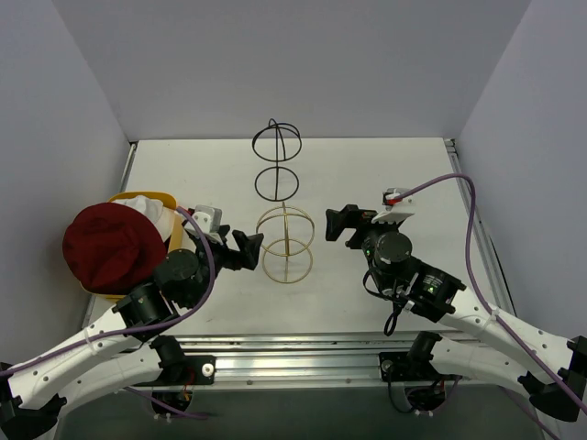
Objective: Stack the hats
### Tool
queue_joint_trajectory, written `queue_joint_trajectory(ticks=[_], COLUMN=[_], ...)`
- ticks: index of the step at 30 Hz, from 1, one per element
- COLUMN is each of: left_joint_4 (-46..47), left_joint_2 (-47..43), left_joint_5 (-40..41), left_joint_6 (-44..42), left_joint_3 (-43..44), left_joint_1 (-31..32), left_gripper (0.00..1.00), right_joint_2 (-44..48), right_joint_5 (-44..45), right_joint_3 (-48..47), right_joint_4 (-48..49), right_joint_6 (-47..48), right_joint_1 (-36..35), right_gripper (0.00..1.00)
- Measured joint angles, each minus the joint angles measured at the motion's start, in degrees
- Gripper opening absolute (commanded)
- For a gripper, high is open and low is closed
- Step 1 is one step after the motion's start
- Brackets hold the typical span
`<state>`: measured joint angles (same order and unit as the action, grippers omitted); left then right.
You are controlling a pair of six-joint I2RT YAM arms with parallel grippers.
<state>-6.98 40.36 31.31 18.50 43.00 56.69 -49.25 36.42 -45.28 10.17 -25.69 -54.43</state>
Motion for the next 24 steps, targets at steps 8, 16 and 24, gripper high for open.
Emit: queue_joint_trajectory(ticks=[8, 16, 24], left_joint_4=[0.0, -6.9, -23.9], left_joint_2=[0.6, 7.7, 15.7], left_joint_5=[0.5, 10.7, 13.4], left_joint_6=[-0.7, 3.1, 8.0], left_joint_3=[0.0, 8.7, 28.4], left_joint_1=[0.0, -1.1, -14.8], left_gripper=[0.94, 0.94, 0.97], right_joint_2=[0.0, 0.3, 3.5], right_joint_5=[0.0, 0.5, -2.6], right_joint_3=[0.2, 0.5, 2.5], right_joint_4=[0.0, 0.4, 3.3], right_joint_6=[0.0, 0.0, 0.8], right_joint_1=[0.0, 0.0, 0.0], right_gripper=[1.0, 1.0, 1.0])
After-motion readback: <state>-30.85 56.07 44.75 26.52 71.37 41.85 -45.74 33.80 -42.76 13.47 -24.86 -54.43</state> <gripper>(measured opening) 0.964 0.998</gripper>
